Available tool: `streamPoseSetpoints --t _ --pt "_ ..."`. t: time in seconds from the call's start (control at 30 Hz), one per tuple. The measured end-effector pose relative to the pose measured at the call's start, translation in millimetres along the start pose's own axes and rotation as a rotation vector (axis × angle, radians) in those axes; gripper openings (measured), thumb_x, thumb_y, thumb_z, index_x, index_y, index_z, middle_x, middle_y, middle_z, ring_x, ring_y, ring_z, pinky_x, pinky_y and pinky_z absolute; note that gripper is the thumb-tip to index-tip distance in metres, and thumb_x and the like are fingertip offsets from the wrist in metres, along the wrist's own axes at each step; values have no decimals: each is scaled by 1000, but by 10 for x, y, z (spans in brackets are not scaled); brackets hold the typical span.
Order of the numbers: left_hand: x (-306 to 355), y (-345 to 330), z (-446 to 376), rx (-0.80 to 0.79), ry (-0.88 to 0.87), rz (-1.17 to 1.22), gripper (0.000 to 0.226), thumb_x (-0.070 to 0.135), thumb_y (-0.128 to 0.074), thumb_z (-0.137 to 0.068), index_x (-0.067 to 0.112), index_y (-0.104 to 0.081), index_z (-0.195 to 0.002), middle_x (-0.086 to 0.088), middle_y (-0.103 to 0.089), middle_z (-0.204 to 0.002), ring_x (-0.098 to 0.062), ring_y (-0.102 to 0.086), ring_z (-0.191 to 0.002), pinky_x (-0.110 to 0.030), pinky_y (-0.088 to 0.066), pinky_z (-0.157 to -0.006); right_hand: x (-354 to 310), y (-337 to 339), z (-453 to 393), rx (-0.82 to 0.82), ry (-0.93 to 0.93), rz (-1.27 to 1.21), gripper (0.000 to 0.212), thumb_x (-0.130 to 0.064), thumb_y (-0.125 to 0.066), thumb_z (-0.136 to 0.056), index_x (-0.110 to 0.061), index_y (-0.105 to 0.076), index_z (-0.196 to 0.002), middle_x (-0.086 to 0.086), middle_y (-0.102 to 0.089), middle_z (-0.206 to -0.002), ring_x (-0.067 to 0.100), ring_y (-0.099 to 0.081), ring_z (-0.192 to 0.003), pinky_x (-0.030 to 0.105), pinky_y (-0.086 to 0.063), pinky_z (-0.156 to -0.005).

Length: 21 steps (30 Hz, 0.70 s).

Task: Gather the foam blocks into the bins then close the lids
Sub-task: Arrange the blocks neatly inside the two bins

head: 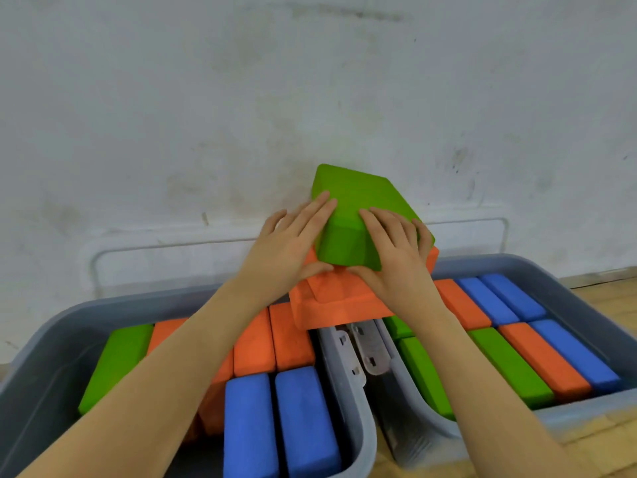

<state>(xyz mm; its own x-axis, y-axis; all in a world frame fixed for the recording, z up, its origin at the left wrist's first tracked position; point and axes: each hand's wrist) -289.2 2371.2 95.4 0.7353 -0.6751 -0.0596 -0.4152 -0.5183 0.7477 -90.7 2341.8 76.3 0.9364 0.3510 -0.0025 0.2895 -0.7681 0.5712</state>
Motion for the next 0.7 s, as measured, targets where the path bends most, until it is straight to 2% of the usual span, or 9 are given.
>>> streamPoseSetpoints --t 0.13,0.23,0.33,0.4,0.47,0.5,0.57,0.63,0.7 --pt "-143 283 106 42 -45 41 79 56 -46 -82 19 -18 -145 -4 -31 -151 -21 -38 -135 -42 -30 -107 -209 103 -143 52 44 -145 75 -49 -63 -73 -16 -40 -137 3 -40 -129 22 -41 -116 40 -23 -99" --pt "-247 464 197 39 -49 55 75 54 -45 -86 21 -16 -146 -5 -29 -152 -20 -36 -134 -41 -29 -107 -385 124 -249 39 89 -189 75 -47 -61 -77 -17 -35 -140 1 -36 -130 22 -40 -119 40 -21 -103" --pt "-319 553 340 79 19 42 73 54 -44 -86 15 -21 -144 -9 -36 -148 -18 -36 -131 -45 -32 -105 -579 71 -284 67 100 -161 76 -42 -65 -78 -19 -32 -143 4 -37 -139 27 -36 -130 45 -17 -111" --pt "-349 574 463 118 91 74 76 58 -42 -88 7 -26 -141 -13 -41 -143 -22 -37 -129 -47 -35 -106 -664 13 -219 102 -5 -230 80 -40 -69 -77 -18 -31 -144 6 -31 -146 29 -30 -136 45 -17 -113" --pt "-360 559 587 161 173 119 78 58 -44 -87 -2 -33 -136 -18 -45 -135 -29 -44 -124 -43 -39 -102 -655 -66 -87 126 -160 -342 79 -44 -67 -77 -16 -33 -142 6 -29 -147 28 -31 -135 42 -21 -112" --pt "-360 538 646 176 224 142 80 57 -48 -85 -4 -35 -134 -19 -45 -133 -31 -46 -122 -38 -40 -99 -612 -124 -3 102 -215 -352 76 -47 -64 -76 -17 -36 -141 8 -32 -146 28 -33 -133 42 -23 -111" --pt "-348 466 749 188 341 191 80 52 -53 -80 -4 -36 -134 -19 -44 -133 -32 -47 -121 -32 -42 -94 -482 -250 144 -47 -274 -286 78 -57 -56 -72 -19 -42 -139 10 -37 -146 30 -34 -133 46 -25 -108" --pt "-327 392 817 202 447 211 80 52 -52 -78 -2 -36 -135 -17 -45 -133 -30 -46 -122 -37 -45 -93 -362 -343 239 -261 -304 -225 92 -70 -48 -64 -23 -39 -142 7 -34 -150 31 -27 -140 46 -16 -111" --pt "-303 322 873 219 537 215 79 52 -53 -78 4 -33 -138 -16 -45 -132 -31 -46 -121 -43 -46 -92 -296 -398 300 -432 -287 -172 102 -78 -45 -59 -30 -28 -147 2 -26 -155 28 -13 -145 41 -3 -115"
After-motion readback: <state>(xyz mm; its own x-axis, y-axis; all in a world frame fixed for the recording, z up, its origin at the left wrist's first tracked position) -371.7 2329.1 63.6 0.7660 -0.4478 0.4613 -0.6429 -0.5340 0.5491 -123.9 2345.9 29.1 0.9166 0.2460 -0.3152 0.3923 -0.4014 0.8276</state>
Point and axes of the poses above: each hand's wrist, its own z-axis away from the middle knuckle, its own y-axis out of the back of the hand, x = y × z
